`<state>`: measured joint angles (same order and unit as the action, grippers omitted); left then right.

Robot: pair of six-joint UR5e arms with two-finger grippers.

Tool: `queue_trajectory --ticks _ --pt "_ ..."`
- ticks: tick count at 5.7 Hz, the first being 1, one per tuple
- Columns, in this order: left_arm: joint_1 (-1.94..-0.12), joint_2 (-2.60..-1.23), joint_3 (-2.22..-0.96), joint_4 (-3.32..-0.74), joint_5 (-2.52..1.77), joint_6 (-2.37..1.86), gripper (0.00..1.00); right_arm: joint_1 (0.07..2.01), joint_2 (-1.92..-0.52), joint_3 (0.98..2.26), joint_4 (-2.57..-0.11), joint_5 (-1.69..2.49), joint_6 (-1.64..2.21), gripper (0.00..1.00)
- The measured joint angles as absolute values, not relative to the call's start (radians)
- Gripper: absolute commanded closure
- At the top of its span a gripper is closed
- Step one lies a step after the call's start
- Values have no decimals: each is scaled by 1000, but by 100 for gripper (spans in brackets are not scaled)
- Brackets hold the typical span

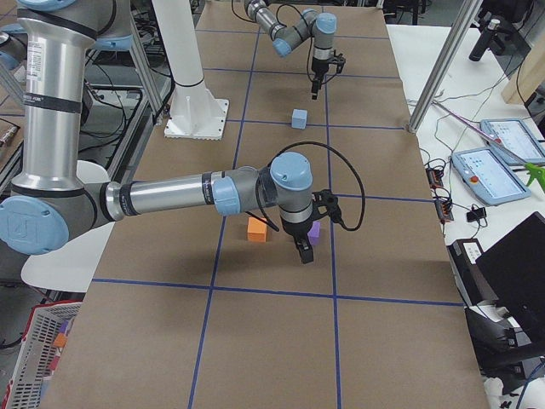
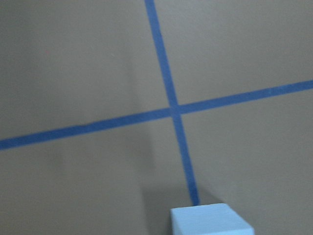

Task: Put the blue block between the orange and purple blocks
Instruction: 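Open the left gripper and lift it away from the cube, then grasp the light blue cube with the right gripper while the left arm withdraws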

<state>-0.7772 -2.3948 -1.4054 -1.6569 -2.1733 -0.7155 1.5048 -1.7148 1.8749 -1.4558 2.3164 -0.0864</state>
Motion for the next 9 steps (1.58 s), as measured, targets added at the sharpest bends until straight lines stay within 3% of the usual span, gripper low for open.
queue_trajectory --ticks 3,6,9 --pt "-1117 -2106 -1420 -1676 -2279 -74 0 1318 -1519 1914 -1400 2373 401 1" --pt "-1442 -1801 -1455 -1734 -2368 205 0 827 -1153 1920 -1563 2050 965 0" --pt "-1567 -1605 -1560 -1639 -2382 246 0 582 -896 1757 -1704 1837 1201 0"
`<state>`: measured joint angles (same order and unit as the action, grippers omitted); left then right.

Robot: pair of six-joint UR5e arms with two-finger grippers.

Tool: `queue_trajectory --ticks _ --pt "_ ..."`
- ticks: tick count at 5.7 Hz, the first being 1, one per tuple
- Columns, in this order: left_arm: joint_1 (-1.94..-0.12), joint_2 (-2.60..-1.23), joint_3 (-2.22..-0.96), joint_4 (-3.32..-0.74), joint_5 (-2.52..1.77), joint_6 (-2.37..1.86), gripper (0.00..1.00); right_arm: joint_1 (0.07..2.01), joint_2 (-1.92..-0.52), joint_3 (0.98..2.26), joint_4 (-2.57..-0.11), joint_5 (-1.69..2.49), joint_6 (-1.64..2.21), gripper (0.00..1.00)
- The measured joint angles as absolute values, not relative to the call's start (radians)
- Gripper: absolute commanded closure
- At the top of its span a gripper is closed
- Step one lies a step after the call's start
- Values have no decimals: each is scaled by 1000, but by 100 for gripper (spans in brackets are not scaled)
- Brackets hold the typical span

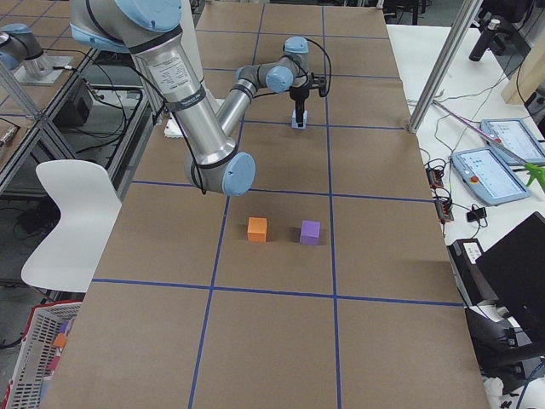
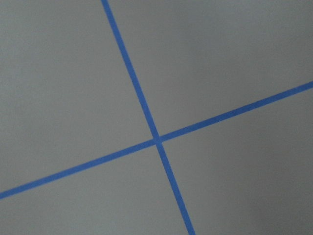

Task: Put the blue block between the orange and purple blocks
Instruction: 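Grasp the light blue cube with the right gripper while the left arm withdraws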

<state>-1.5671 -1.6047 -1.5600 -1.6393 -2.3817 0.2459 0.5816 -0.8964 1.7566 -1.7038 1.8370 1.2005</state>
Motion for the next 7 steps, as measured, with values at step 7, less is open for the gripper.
queue_trajectory --ticks 7 --pt "-1569 -1565 -1615 -1637 -2391 248 0 466 -704 1434 -1563 1710 1321 0"
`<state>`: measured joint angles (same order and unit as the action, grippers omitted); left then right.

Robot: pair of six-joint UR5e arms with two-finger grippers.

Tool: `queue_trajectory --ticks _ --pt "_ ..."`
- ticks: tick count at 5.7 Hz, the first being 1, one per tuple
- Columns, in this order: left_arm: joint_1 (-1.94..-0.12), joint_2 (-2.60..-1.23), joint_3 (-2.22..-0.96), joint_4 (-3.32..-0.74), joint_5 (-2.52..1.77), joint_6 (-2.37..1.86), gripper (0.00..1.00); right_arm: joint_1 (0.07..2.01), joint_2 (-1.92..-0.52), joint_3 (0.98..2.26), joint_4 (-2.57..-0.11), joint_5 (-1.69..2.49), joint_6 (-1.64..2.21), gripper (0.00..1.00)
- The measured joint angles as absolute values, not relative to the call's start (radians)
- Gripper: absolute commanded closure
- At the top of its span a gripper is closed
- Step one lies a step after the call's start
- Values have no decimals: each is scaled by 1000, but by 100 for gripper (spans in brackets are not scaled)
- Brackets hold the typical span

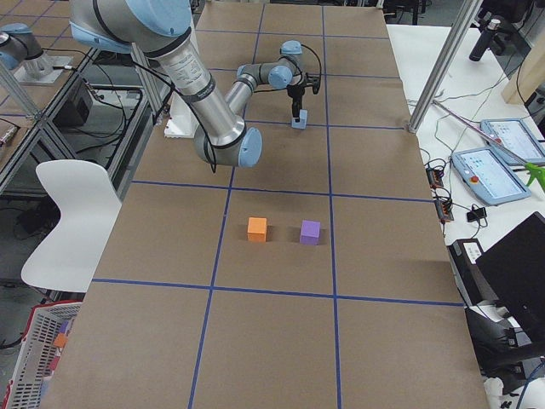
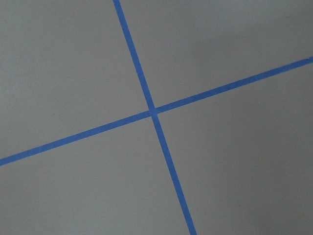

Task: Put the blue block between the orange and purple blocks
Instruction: 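Grasp the light blue cube with the right gripper while the left arm withdraws, then carry the light blue cube with the right gripper toward the purple cube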

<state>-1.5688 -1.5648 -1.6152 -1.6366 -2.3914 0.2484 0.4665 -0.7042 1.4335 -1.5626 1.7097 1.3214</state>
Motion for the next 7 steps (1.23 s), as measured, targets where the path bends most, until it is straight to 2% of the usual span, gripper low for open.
queue_trajectory --ticks 2,3,4,5,6,7 --pt "-1568 -1561 -1615 -1638 -2391 249 0 458 -699 1375 -1500 1702 1324 2" --pt "-1568 -1557 -1615 -1639 -2390 250 0 453 -698 1368 -1494 1701 1323 18" --pt "-1568 -1555 -1615 -1640 -2390 250 0 449 -698 1365 -1492 1701 1317 63" --pt "-1568 -1554 -1615 -1640 -2390 250 0 449 -700 1365 -1491 1701 1309 90" --pt "-1568 -1554 -1615 -1640 -2390 251 0 448 -702 1365 -1491 1701 1305 97" --pt "-1568 -1554 -1615 -1640 -2390 251 0 450 -704 1368 -1492 1702 1296 97"
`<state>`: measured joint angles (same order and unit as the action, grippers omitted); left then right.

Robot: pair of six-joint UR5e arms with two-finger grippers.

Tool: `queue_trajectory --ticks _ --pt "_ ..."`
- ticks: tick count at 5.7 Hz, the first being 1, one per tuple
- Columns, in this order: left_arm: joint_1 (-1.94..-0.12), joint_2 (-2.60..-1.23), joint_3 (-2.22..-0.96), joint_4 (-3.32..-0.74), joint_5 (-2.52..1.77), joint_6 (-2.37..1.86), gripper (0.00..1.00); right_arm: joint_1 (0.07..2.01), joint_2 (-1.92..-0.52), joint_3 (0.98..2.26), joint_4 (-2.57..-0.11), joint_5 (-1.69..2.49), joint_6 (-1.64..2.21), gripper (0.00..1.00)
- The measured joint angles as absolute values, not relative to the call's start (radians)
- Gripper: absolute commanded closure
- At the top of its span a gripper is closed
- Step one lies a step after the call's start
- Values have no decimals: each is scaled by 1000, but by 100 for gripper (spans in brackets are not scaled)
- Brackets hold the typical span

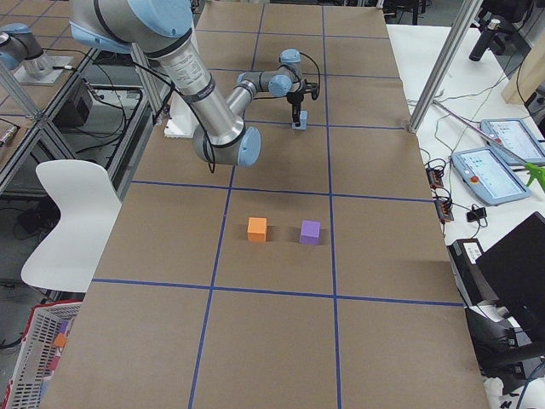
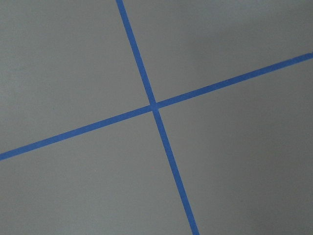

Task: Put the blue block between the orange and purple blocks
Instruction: 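Carry the light blue cube with the right gripper toward the purple cube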

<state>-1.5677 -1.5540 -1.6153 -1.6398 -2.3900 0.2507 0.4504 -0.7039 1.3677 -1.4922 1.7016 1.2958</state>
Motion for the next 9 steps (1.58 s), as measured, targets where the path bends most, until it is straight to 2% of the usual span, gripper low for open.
queue_trajectory --ticks 2,4,6,7,9 --pt "-1568 -1553 -1609 -1639 -2389 249 0 521 -769 1437 -1499 1738 1230 97" --pt "-1568 -1552 -1599 -1636 -2388 240 0 702 -996 1664 -1546 1875 1018 96" --pt "-1568 -1543 -1606 -1655 -2385 56 0 910 -1208 1849 -1621 2023 749 95" --pt "-1567 -1533 -1608 -1685 -2381 19 0 949 -1342 1911 -1589 2045 698 95" --pt "-1566 -1523 -1612 -1713 -2379 8 0 978 -1597 1941 -1372 2055 692 97"
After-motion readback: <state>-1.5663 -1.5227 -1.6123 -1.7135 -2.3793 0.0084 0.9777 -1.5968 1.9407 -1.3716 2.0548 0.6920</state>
